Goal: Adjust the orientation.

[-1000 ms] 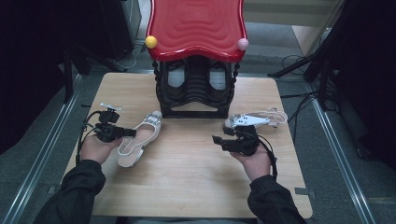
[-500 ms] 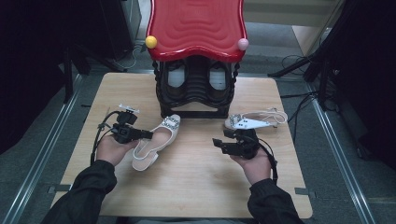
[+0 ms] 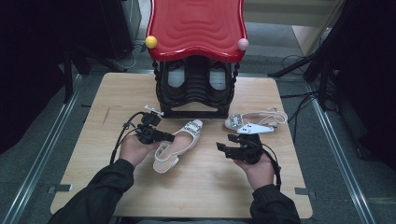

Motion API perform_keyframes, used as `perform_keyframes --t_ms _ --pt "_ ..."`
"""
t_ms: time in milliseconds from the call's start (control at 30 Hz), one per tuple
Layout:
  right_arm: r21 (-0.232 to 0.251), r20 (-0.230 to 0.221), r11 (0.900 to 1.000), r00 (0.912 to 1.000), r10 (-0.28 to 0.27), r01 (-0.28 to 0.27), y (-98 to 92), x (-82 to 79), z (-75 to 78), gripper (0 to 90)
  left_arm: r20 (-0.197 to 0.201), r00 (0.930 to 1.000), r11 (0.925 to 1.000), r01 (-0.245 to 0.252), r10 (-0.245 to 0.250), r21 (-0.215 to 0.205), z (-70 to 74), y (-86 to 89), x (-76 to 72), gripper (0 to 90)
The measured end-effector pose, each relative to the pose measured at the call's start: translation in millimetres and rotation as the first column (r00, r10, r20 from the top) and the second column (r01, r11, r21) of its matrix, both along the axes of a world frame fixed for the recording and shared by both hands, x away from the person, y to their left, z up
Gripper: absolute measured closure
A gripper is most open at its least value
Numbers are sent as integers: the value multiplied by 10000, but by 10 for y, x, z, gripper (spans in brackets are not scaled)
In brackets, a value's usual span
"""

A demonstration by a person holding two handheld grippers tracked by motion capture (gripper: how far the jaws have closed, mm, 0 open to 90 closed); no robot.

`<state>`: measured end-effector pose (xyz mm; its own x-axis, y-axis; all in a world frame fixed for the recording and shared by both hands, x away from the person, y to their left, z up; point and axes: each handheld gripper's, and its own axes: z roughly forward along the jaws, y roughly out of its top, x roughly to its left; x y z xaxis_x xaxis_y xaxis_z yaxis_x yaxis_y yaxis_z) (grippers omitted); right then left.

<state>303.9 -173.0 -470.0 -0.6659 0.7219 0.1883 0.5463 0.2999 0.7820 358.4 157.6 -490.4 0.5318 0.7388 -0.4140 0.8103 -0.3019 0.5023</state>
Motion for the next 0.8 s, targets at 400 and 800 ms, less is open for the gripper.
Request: perform_keyframes --t_ms 400,800 --pt "-129 -115 9996 9997 237 -239 123 38 -68 413 -332 9994 10000 -45 47 58 -172 31 80 822" --pt "-235 27 9990 9992 392 -391 238 35 -98 421 627 9978 9979 -156 195 -628 166 240 -73 717"
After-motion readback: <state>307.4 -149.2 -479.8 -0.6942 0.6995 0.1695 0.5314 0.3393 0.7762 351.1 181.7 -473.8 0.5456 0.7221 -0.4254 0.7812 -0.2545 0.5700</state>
